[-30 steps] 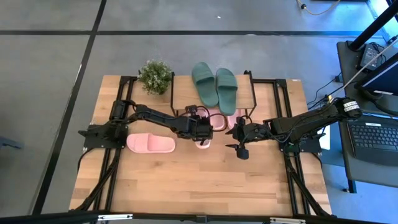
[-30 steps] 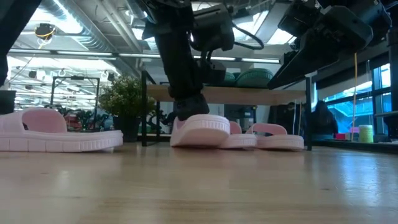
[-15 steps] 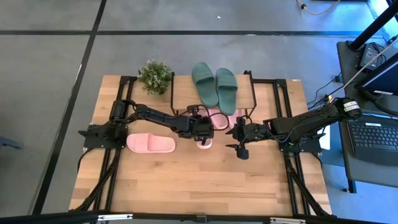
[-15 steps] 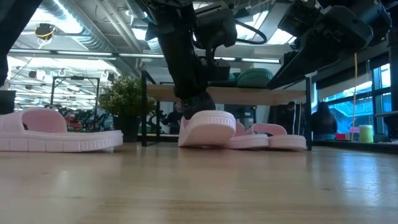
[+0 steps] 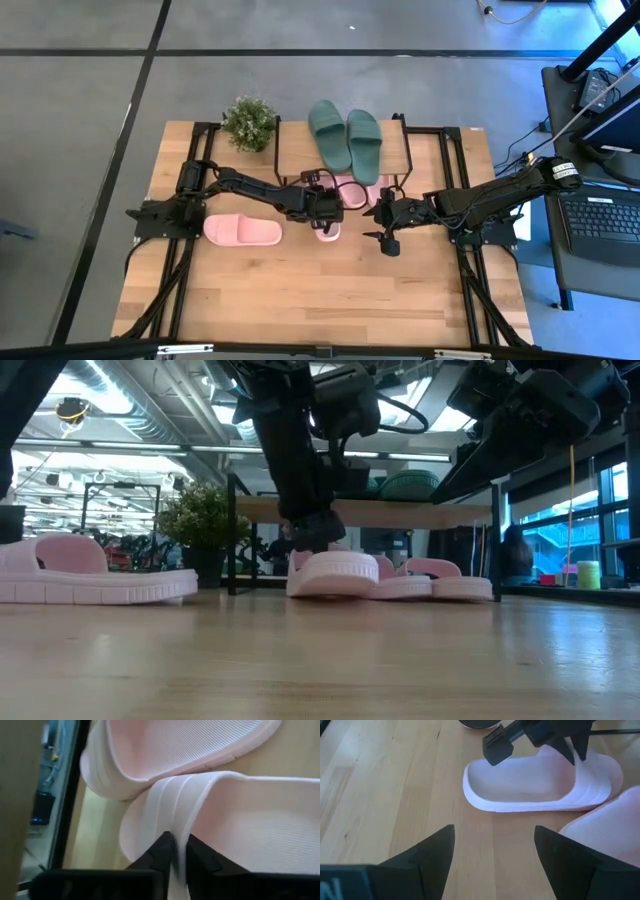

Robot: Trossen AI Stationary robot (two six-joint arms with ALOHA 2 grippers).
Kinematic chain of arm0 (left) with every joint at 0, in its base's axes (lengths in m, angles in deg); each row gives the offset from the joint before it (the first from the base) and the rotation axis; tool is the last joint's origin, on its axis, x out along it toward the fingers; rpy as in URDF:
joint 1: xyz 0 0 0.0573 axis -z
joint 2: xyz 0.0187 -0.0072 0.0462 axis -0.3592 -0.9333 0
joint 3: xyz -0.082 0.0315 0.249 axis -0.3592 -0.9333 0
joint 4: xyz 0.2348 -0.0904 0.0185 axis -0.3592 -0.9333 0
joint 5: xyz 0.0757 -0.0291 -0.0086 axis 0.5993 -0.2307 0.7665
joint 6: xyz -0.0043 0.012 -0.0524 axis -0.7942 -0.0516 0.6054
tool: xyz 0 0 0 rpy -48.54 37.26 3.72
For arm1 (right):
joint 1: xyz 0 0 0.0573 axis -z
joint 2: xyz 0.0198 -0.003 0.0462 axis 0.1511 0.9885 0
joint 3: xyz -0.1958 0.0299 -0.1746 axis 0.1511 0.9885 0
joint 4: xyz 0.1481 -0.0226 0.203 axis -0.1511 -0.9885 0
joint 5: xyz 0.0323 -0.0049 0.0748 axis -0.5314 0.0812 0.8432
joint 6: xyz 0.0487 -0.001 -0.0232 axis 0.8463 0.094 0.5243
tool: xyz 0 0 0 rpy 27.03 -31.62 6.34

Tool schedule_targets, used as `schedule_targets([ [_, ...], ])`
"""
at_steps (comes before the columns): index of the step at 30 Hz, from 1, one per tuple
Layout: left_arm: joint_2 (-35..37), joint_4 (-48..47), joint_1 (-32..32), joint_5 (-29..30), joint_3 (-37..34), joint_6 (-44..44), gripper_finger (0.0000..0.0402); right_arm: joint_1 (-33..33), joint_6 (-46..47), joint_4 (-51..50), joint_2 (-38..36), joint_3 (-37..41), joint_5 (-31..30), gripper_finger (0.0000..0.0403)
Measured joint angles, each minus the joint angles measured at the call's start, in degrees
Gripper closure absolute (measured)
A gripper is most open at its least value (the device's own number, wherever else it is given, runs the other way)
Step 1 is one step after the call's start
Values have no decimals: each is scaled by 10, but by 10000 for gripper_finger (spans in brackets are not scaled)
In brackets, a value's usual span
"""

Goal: Pick and place slides into the shelf
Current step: Put the pink slipper under the shelf

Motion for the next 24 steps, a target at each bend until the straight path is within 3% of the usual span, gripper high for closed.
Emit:
schedule_targets([
  [10, 4, -11, 3, -16, 0, 4, 253, 0, 0, 0, 0, 0, 0, 129],
  [20, 41, -52, 37, -19, 0, 27, 243, 0, 0, -2, 0, 0, 0, 129],
  [24, 68, -79, 56, -76, 0, 67, 243, 0, 3, -3, 0, 0, 0, 129],
])
